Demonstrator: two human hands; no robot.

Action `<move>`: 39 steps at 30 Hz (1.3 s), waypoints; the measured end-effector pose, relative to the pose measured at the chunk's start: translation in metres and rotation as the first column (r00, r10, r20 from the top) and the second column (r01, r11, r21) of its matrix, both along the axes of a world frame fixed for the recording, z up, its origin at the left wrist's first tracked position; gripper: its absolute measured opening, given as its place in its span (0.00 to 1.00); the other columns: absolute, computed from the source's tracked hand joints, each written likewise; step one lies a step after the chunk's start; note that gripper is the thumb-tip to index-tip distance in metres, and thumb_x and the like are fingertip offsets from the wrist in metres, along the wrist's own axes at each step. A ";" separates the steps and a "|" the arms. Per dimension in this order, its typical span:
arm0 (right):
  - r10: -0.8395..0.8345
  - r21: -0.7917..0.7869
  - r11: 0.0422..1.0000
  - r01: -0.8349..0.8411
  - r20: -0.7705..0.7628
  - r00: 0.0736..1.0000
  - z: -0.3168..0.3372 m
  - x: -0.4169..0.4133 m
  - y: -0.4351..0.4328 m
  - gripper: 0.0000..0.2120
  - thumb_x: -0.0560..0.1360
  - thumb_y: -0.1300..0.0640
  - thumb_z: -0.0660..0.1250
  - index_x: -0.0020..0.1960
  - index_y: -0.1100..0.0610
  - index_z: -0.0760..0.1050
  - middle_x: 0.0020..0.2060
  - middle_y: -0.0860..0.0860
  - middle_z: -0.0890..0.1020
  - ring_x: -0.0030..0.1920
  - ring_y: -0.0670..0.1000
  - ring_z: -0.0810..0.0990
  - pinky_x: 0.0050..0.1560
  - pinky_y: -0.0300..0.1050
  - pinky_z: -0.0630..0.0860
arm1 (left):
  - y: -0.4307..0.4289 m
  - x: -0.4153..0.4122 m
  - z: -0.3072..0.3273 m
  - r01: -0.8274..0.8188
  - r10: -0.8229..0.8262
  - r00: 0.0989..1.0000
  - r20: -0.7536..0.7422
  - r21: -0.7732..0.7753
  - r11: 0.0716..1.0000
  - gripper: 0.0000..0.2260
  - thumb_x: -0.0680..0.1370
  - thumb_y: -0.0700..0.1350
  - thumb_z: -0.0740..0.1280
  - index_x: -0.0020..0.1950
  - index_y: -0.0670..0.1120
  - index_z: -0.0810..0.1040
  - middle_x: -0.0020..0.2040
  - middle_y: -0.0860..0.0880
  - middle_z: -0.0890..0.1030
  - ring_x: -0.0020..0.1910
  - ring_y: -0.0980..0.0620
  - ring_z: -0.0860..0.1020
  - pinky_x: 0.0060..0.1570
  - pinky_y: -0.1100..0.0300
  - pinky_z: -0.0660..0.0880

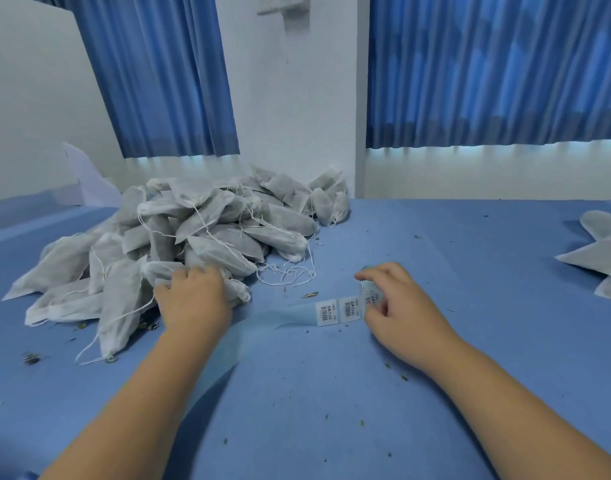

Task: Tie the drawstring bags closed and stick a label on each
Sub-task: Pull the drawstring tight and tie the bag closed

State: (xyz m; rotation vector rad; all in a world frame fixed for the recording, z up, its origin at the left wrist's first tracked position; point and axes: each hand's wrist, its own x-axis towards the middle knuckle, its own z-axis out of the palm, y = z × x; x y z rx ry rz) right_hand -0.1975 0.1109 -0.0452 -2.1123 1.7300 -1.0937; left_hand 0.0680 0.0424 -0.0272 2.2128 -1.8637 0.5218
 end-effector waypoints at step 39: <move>-0.116 0.139 0.990 0.007 0.795 0.595 0.039 -0.073 0.014 0.09 0.76 0.62 0.63 0.45 0.58 0.83 0.41 0.54 0.86 0.40 0.50 0.84 0.37 0.40 0.79 | 0.050 -0.216 0.010 0.394 -0.617 -0.113 -0.779 -0.605 0.692 0.09 0.78 0.44 0.68 0.51 0.58 0.74 0.54 0.52 0.77 0.40 0.56 0.78 0.44 0.64 0.73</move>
